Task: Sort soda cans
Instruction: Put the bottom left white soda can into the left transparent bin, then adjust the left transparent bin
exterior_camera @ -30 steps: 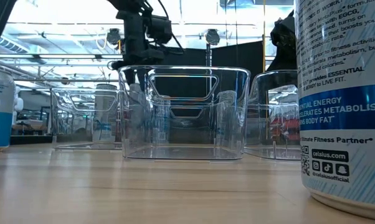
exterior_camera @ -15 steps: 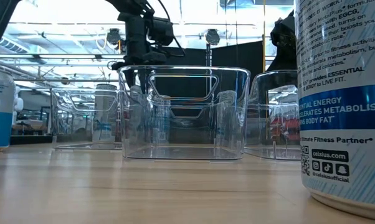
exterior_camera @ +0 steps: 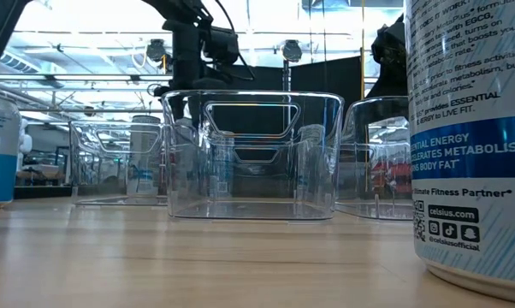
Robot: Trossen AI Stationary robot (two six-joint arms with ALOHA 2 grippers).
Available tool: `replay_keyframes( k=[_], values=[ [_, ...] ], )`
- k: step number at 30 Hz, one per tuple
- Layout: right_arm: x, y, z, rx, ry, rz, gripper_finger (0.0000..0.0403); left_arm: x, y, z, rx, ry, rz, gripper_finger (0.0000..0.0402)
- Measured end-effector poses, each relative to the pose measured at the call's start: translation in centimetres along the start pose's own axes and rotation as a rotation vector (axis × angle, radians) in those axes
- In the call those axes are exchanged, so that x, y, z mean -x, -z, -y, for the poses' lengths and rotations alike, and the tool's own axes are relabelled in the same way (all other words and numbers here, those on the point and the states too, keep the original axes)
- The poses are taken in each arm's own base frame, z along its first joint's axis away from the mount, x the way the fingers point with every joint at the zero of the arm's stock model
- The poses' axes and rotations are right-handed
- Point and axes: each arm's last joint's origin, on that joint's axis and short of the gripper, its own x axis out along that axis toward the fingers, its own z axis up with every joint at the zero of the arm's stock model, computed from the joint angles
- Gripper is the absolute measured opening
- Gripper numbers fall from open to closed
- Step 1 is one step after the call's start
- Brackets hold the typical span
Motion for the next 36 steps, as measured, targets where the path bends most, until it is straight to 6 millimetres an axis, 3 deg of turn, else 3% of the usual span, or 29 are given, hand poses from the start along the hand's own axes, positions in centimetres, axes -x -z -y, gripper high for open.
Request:
replay_keyframes(
  k=[6, 13, 19, 23, 28, 32, 36],
  values=[
    [0.0, 0.0, 0.0, -0.016, 0.000, 0.000, 0.0107, 1.5, 0.7, -0.5, 0.027, 0.004, -0.010, 0.0377],
    [0.0, 0.0, 0.0, -0.018, 0.000, 0.000, 0.0107, 6.4, 2.6, -0.5, 0.057, 0.066, 0.088, 0.0378],
    [0.0, 0.0, 0.0, -0.018, 0.000, 0.000, 0.0107, 9.1, 6.6, 3.0, -0.117, 0.084, 0.189, 0.0378],
    [0.0, 0.0, 0.0, -0.018, 0.001, 0.000, 0.0107, 7.3, 9.7, 5.9, -0.277, 0.033, 0.182, 0.0378],
    [0.0, 0.0, 0.0, -0.019, 0.000, 0.000, 0.0107, 2.5, 12.2, 8.1, -0.331, 0.142, 0.103, 0.0378],
    [0.0, 0.0, 0.0, -0.027, 0.000, 0.001, 0.0107, -0.4, 13.2, 8.8, -0.357, 0.208, 0.070, 0.0378],
    [0.0, 0.0, 0.0, -0.051, 0.000, 0.001, 0.0107, -1.8, 13.7, 8.7, -0.359, 0.209, 0.047, 0.0378]
  ],
)
